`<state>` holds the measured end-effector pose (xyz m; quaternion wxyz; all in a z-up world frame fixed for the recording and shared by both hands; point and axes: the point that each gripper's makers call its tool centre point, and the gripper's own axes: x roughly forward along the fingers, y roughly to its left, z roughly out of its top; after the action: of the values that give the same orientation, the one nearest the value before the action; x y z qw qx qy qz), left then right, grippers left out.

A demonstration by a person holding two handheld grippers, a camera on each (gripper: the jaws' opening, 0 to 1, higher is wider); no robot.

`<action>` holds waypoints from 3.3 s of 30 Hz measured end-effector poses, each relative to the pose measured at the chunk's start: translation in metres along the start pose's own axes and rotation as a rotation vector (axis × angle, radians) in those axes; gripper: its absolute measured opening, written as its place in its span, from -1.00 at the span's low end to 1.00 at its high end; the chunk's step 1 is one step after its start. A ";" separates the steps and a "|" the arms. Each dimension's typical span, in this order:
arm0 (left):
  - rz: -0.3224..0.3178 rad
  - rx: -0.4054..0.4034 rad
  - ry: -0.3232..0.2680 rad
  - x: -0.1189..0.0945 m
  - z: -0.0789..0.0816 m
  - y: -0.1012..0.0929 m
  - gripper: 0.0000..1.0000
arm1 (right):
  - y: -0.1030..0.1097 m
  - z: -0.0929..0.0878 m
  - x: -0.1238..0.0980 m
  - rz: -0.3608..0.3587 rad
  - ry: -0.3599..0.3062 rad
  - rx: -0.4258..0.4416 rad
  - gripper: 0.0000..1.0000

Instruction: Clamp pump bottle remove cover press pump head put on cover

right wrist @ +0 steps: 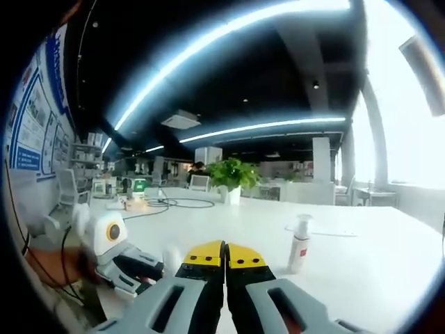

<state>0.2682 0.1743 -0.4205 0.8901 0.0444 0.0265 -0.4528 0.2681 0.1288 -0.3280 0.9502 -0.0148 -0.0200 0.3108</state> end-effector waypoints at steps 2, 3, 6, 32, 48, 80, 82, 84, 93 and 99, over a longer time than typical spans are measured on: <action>0.000 0.001 0.000 0.000 0.000 -0.001 -0.69 | -0.004 -0.003 -0.002 -0.007 0.005 -0.010 -1.00; 0.000 0.002 0.000 0.000 0.000 -0.001 -0.69 | -0.004 -0.004 -0.003 -0.008 0.008 -0.013 -1.00; 0.001 0.002 0.000 0.000 0.000 -0.001 -0.69 | -0.007 -0.008 -0.006 -0.016 0.016 -0.024 -1.00; 0.010 0.001 0.002 0.001 0.000 0.001 -0.69 | -0.038 -0.051 -0.027 -0.073 0.059 -0.013 -1.00; 0.012 0.001 0.003 0.001 0.000 0.001 -0.69 | -0.047 -0.069 -0.029 -0.069 0.072 0.038 -1.00; 0.016 -0.022 0.008 0.001 -0.001 0.005 -0.69 | -0.050 -0.085 -0.030 -0.082 0.072 0.062 -1.00; 0.016 -0.029 0.011 0.002 -0.001 0.006 -0.70 | -0.049 -0.086 -0.030 -0.086 0.074 0.062 -1.00; 0.023 -0.024 0.013 0.002 -0.001 0.006 -0.70 | -0.051 -0.087 -0.030 -0.093 0.083 0.066 -1.00; 0.048 -0.053 -0.015 0.001 0.009 0.011 -0.70 | -0.051 -0.088 -0.030 -0.094 0.091 0.055 -1.00; 0.060 -0.064 -0.025 0.001 0.016 0.021 -0.70 | -0.052 -0.089 -0.030 -0.094 0.089 0.068 -1.00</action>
<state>0.2862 0.1838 -0.4033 0.9046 0.0108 0.0286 -0.4252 0.2787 0.0679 -0.4151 0.9636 0.0045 0.0318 0.2653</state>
